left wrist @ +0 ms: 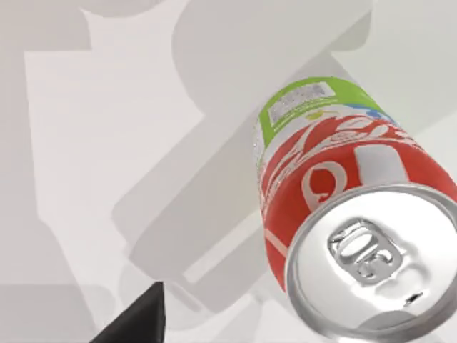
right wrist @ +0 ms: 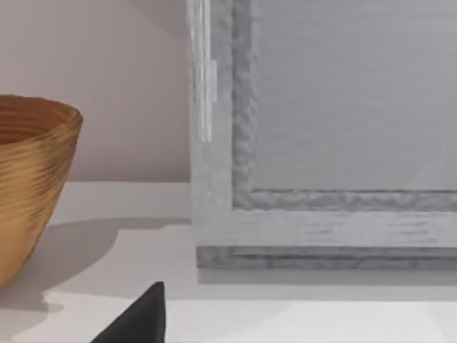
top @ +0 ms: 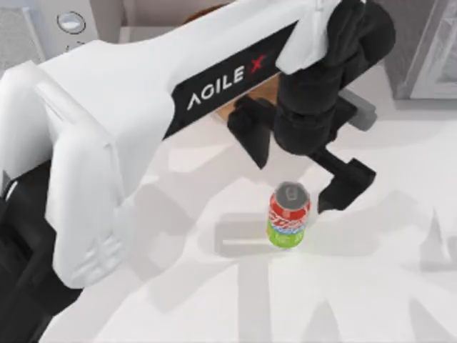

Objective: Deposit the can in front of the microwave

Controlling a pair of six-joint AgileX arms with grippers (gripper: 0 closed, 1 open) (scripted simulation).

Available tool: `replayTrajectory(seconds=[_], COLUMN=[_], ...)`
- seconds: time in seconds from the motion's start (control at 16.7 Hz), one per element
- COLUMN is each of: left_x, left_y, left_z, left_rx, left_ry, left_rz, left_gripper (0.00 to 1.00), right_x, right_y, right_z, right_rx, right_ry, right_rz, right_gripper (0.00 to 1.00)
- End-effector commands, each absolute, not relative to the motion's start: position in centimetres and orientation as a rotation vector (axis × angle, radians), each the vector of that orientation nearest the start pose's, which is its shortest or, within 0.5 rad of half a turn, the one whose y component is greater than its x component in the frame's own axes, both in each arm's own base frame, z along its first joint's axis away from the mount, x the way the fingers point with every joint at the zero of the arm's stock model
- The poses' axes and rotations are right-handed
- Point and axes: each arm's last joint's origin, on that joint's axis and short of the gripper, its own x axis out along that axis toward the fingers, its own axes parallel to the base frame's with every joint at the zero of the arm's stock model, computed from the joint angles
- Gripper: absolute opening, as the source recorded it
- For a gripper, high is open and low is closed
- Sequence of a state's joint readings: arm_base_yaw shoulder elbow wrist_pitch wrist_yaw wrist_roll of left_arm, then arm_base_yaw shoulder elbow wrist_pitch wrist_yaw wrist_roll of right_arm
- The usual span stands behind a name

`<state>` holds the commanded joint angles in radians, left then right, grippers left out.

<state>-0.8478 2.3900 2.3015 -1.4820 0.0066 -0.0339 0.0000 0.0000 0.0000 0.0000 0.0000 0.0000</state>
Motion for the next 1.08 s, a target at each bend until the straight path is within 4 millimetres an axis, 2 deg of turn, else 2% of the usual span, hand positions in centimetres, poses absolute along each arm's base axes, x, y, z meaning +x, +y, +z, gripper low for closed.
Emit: replayTrajectory(seconds=[0.12, 0.48, 0.78, 1.08], left_x=[31.5, 31.3, 31.3, 31.3], left_y=[-34.8, -34.8, -34.8, -34.8], left_z=[21.1, 16.3, 16.0, 16.0], left_rx=[0.628, 0.629, 0.629, 0.629], left_ry=[1.477, 1.48, 1.48, 1.48], left_rz=[-0.631, -0.63, -0.63, -0.63], left_gripper=[1.0, 1.0, 1.0, 0.62], right_x=[10.6, 10.6, 10.6, 10.6], right_y=[-0.1, -0.1, -0.1, -0.1], right_z=[16.0, 16.0, 16.0, 16.0], right_rx=[0.0, 0.0, 0.0, 0.0], right_ry=[0.0, 0.0, 0.0, 0.0], right_rz=[0.0, 0.0, 0.0, 0.0], right_gripper=[1.0, 1.0, 1.0, 1.0])
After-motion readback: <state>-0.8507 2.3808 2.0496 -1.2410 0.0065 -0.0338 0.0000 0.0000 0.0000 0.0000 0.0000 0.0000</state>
